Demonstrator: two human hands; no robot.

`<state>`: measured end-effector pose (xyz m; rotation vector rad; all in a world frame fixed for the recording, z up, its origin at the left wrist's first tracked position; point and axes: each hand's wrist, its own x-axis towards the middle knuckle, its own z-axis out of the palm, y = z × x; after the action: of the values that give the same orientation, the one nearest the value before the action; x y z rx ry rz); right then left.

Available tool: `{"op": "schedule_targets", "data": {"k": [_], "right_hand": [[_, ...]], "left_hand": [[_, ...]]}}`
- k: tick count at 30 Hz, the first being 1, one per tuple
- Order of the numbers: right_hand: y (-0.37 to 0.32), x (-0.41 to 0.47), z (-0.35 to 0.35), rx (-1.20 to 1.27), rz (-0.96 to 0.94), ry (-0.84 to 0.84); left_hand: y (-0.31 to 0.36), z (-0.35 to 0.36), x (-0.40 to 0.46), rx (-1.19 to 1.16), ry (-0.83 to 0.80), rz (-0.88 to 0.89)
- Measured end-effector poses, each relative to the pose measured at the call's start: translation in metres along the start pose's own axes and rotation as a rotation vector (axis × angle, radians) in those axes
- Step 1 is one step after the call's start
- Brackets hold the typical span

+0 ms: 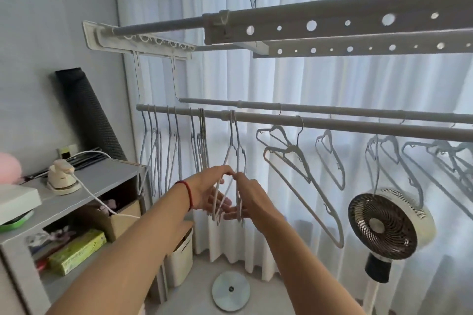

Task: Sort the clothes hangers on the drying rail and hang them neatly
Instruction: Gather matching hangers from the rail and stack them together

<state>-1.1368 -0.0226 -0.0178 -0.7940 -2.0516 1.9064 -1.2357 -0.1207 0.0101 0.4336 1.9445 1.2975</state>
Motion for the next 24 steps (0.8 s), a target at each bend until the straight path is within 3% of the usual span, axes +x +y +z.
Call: {"op": "schedule_targets", "data": {"k": [2, 4, 6, 8, 10, 12, 14, 18, 20, 24], "right_hand": [[0.004, -0.008, -0.005, -0.178, -0.061, 0.000], [0.002, -0.023, -0.013, -0.313, -0.208, 0.032], [-0.003, -0.040, -0.027, -0.333, -0.403, 0.146], [-0.010, -0.054, -0.049, -0.370, -0.573, 0.331], [-0.011, -0.060, -0.075, -0.461, -0.644, 0.521], [-0.009, -0.059, -0.103, -0.518, -0.589, 0.634], [-0.004, -0.049, -0.126, -0.508, -0.504, 0.661], [0.007, -0.013, -0.163, -0.446, -0.358, 0.667], [0.016, 0.009, -0.177, -0.413, -0.304, 0.679], [0.034, 0.053, -0.205, -0.323, -0.192, 0.628]], "left_hand": [[0.004, 0.003, -0.010, 0.131, 0.149, 0.028], [0.014, 0.012, -0.021, 0.525, 0.432, 0.110], [0.027, 0.032, -0.030, 0.884, 0.792, 0.356], [0.043, 0.065, -0.039, 0.820, 0.884, 0.664], [0.054, 0.093, -0.040, 0.714, 0.786, 0.798], [0.058, 0.111, -0.032, 0.699, 0.657, 0.813], [0.059, 0.121, -0.023, 0.614, 0.528, 0.831], [0.068, 0.146, -0.014, 0.471, 0.330, 1.084], [0.077, 0.161, -0.006, 0.561, 0.179, 1.047], [0.095, 0.182, 0.028, 0.766, 0.024, 0.716]]}}
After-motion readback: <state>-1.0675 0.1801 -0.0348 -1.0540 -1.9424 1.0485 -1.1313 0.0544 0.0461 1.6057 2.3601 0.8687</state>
